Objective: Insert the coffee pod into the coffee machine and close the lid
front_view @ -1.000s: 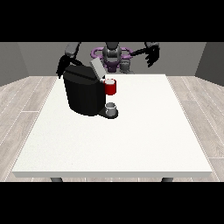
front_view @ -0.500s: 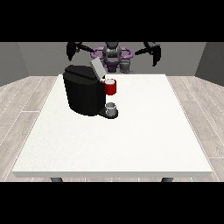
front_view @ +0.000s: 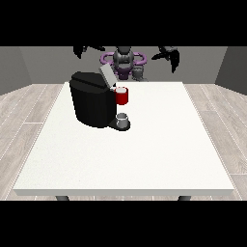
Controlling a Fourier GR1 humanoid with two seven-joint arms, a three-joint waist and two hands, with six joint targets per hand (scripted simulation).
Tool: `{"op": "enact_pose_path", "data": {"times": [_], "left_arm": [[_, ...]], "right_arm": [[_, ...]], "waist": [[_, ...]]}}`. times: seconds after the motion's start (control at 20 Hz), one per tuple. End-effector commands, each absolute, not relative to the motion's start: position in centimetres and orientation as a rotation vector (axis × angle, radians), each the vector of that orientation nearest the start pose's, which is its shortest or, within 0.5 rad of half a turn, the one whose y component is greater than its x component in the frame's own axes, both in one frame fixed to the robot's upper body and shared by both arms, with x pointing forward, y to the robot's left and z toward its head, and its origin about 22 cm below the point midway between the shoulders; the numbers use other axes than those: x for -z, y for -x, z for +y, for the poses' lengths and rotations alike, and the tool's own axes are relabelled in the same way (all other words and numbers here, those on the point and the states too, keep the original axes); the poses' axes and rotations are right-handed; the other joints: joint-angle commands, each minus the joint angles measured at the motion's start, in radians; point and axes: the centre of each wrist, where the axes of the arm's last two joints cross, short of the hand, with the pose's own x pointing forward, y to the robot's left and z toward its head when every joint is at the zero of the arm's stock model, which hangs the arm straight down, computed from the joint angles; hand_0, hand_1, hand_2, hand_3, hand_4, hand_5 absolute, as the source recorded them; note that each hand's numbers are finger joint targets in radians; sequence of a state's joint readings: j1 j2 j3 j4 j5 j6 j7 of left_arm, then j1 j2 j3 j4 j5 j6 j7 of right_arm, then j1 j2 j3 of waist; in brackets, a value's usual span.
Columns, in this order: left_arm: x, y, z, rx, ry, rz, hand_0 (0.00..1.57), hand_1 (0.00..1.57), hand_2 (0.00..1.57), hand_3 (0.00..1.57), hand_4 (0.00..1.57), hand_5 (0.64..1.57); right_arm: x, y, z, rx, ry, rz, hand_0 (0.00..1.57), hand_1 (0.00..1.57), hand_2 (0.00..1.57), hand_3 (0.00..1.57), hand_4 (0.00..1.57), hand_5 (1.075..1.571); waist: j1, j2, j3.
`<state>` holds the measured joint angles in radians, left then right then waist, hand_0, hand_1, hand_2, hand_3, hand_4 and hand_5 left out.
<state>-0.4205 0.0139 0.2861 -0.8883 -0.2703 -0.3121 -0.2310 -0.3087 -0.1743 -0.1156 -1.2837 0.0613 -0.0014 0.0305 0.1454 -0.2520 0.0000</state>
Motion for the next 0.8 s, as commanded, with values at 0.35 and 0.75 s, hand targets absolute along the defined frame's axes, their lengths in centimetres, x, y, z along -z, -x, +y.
{"op": "enact_pose_path", "data": {"times": [0.35,0.75], "left_arm": [[1.0,-32.8,21.6,0.303,0.116,-1.560,0.00,0.00,0.00,0.00,0.32,1.571],[-2.4,-32.0,24.5,0.302,0.145,-1.597,0.00,0.00,0.00,0.00,0.34,1.571]], "right_arm": [[-5.0,-35.4,-28.8,0.028,0.079,-1.531,0.00,0.00,0.00,0.00,0.09,1.571],[-5.0,-36.8,-25.0,-0.045,0.083,-1.494,0.00,0.00,0.00,0.00,0.00,1.571]], "waist": [[0.046,0.137,0.0005],[0.042,0.169,0.0001]]}}
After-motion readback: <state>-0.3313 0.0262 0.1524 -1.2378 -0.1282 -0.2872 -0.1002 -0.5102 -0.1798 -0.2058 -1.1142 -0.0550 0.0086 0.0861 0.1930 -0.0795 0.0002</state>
